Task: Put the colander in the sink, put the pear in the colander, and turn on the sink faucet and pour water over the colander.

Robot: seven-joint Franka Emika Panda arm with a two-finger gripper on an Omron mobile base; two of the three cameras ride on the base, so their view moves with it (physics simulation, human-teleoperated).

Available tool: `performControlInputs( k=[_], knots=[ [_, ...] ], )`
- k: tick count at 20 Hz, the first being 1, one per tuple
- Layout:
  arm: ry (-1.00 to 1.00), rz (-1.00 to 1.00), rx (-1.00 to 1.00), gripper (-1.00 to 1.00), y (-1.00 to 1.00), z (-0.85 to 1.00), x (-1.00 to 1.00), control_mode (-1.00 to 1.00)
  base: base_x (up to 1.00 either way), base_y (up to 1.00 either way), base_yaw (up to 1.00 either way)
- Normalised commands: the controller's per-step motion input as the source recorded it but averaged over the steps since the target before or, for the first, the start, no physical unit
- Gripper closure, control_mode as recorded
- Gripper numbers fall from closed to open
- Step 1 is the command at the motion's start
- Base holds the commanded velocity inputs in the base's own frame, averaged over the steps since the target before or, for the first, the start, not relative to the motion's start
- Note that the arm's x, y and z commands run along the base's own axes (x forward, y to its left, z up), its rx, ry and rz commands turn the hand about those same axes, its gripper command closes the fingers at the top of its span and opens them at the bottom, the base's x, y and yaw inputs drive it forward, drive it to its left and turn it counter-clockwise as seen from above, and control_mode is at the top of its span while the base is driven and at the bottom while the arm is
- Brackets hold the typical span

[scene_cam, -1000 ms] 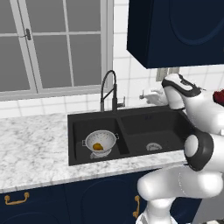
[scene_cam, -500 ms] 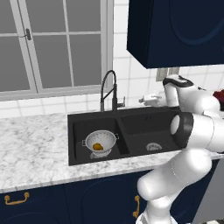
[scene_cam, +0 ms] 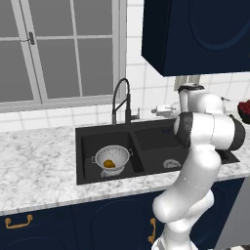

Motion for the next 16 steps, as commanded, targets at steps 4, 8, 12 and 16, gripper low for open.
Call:
performControlInputs(
  k=[4,8,12,16],
  knots=[
    [0.07,0.00,0.05,-1.00,0.00,-0.10,0.55,-1.00,0.00,0.00,0.00],
    [0.02,0.00,0.00,-1.00,0.00,-0.30,0.39,-1.00,0.00,0.00,0.00],
    [0.02,0.00,0.00,-1.00,0.02,-0.35,0.33,-1.00,0.00,0.00,0.00],
    [0.00,0.00,0.00,-1.00,0.19,-0.20,0.22,-1.00,0.00,0.00,0.00]
  ],
)
